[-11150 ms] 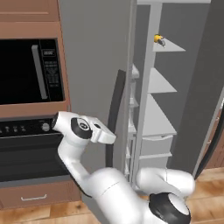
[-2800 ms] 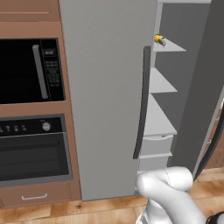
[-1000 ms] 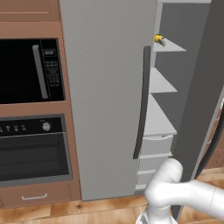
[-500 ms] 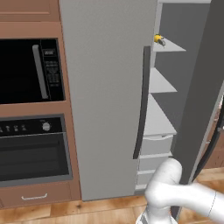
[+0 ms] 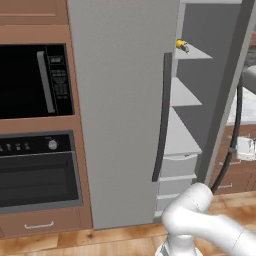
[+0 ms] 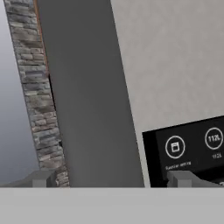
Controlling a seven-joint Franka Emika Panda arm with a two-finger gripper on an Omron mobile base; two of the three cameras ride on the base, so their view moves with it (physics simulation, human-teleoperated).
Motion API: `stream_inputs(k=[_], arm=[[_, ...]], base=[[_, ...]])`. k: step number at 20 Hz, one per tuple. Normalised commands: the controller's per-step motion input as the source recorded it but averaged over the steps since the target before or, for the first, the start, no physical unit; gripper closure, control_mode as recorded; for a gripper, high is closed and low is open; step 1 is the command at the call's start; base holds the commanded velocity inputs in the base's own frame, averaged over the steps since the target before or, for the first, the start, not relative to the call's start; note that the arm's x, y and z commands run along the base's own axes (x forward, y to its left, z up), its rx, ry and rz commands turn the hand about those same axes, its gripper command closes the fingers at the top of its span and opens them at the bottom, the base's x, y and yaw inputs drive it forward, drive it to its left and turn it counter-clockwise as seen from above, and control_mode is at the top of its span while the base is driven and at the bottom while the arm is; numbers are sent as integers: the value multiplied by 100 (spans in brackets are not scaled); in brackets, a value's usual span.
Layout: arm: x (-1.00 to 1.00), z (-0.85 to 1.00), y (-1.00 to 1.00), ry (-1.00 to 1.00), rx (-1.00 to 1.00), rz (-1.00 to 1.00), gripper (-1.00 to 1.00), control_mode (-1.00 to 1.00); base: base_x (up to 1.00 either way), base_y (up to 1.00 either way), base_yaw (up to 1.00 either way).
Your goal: There's a fish in the fridge that needs to be moved to the freezer for freezing. Pick up the fish from the fridge, place it on any shelf in the freezer, and close the fridge and freezer doors when done.
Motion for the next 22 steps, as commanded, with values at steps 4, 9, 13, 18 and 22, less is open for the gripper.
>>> stream_inputs(k=[4,9,13,18,22], arm=[[13,0,100,0,0,-35,-100,-100],[40,0,100,0,0,-34,-100,-100],[63,0,98,6,-3,-28,-100,-100],[53,5,76,10,-4,-22,-100,-100],[34,8,89,8,-6,-22,-100,-100]], base=[[0,0,0],[0,0,0],[0,0,0],[0,0,0],[0,0,0]])
